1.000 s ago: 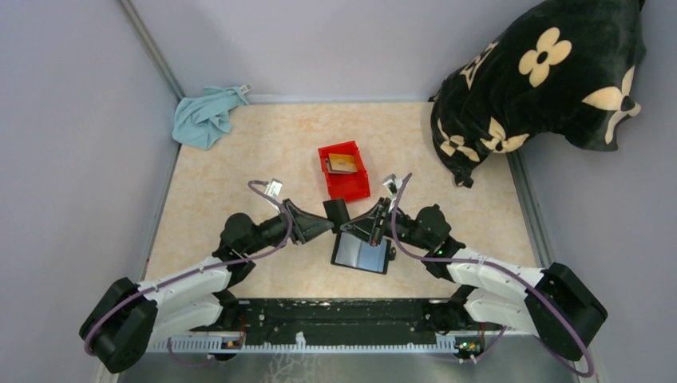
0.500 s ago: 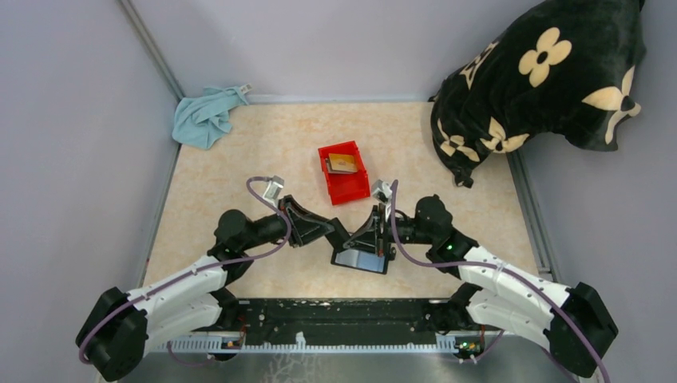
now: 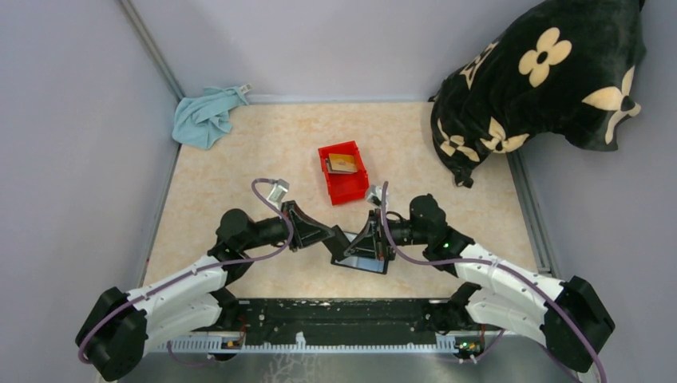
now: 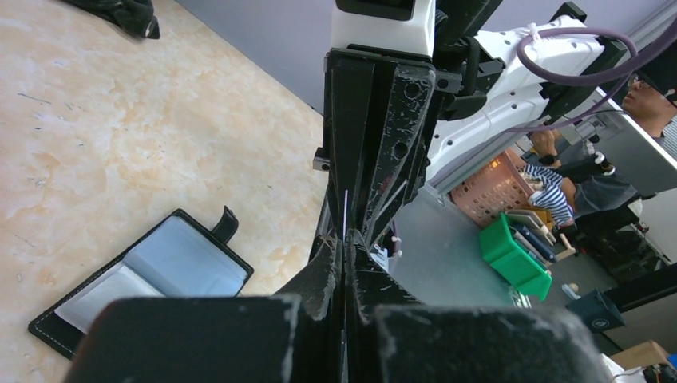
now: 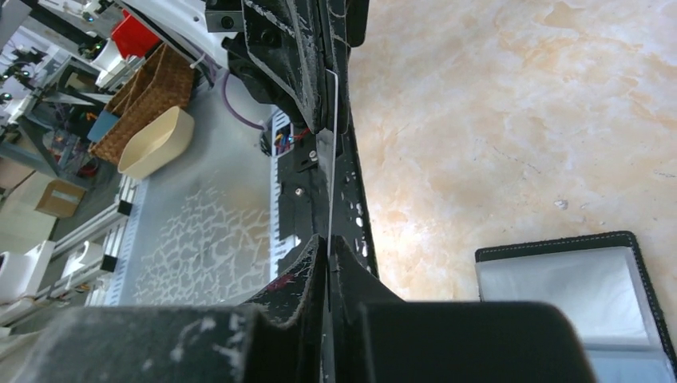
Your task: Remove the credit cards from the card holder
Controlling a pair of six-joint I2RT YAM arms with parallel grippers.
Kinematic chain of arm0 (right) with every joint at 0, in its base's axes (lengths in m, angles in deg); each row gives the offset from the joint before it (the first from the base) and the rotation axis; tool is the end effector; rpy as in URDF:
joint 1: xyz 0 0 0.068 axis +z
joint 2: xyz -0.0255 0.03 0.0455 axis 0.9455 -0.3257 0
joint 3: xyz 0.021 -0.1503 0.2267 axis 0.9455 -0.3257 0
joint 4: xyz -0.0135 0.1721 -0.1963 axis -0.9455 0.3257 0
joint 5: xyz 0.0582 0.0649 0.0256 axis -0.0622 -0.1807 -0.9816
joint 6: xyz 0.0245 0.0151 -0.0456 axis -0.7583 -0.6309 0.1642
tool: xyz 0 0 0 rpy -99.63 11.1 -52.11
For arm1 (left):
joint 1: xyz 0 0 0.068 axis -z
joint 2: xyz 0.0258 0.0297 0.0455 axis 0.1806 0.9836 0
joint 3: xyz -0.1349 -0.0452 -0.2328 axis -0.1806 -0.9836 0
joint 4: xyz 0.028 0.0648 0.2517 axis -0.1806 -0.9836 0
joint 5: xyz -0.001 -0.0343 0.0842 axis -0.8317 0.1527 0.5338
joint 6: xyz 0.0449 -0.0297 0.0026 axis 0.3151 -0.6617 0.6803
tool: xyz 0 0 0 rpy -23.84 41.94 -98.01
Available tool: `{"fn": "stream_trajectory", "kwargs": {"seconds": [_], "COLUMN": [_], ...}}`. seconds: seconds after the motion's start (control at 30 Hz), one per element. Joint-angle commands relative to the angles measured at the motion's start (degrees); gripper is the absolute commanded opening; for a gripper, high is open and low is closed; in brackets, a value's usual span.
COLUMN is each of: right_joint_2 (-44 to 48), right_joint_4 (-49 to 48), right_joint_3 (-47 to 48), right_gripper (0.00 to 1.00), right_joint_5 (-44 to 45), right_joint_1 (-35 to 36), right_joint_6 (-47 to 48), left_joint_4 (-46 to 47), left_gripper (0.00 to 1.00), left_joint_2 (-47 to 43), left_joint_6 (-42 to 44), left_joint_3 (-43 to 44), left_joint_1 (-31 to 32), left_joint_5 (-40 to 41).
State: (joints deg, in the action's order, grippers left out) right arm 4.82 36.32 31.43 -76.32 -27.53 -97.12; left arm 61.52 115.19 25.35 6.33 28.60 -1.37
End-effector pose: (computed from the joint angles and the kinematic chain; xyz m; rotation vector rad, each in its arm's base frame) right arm 0.1328 0.1608 0.2443 -0.9523 1.7346 1.5083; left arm 0.1384 -0.1402 0.2474 0.5830 1.5362 -1.5817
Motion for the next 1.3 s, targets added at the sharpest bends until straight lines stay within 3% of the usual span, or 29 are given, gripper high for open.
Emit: {"fn": "stream_trajectory", "kwargs": {"seconds": [0.0,0.07,0.1,0.2,0.37,0.5,0.67,0.77,0.97,1.27], "right_joint_2": [1.66,3.81,5.18,9.82,12.11,12.39,12.68,11.47,10.03,11.29], "right_joint_4": [-1.43,0.19,1.12,1.78,1.03,1.35,-0.87,-2.45,-3.35,-1.05], "right_joint_3": [2.04,1.63,1.37,-0.92,-4.57,-5.93,-8.67,-9.88,-11.01,-11.84], "right_gripper": [0.2,0.54,0.66,0.78,0.78,0.78,0.77,0.77,0.76,0.76], "right_joint_5": [3.99,8.81,11.07,18.81,21.38,21.85,21.14,20.2,18.58,18.8], "right_joint_1": [0.05,-0.23,-0.55,-1.9,-4.29,-4.44,-4.44,-4.52,-4.57,-5.08], "right_joint_6": [0.48,0.5,0.4,-0.42,-2.01,-2.17,-3.21,-3.85,-4.01,-3.81], "left_joint_4": [-2.53,-8.67,-12.4,-16.39,-17.63,-12.27,-3.56,2.28,3.5,5.29], "left_gripper": [0.0,0.0,0.0,0.0,0.0,0.0,0.0,0.0,0.0,0.0], "left_joint_2": [-0.92,-1.86,-2.18,-1.91,5.4,12.67,23.54,30.64,44.58,54.55], "left_joint_6": [1.71,2.82,3.14,2.38,2.37,0.15,-0.41,0.56,1.42,5.88], "left_joint_3": [1.99,2.97,3.96,6.98,13.77,15.77,19.06,21.99,32.64,39.42], "left_joint_1": [-0.15,-0.16,-0.2,-1.4,-2.0,-2.09,-2.09,-2.01,-1.85,-0.15], "left_joint_5": [3.41,9.76,14.01,25.48,40.98,53.94,63.75,66.95,70.32,77.09]}}
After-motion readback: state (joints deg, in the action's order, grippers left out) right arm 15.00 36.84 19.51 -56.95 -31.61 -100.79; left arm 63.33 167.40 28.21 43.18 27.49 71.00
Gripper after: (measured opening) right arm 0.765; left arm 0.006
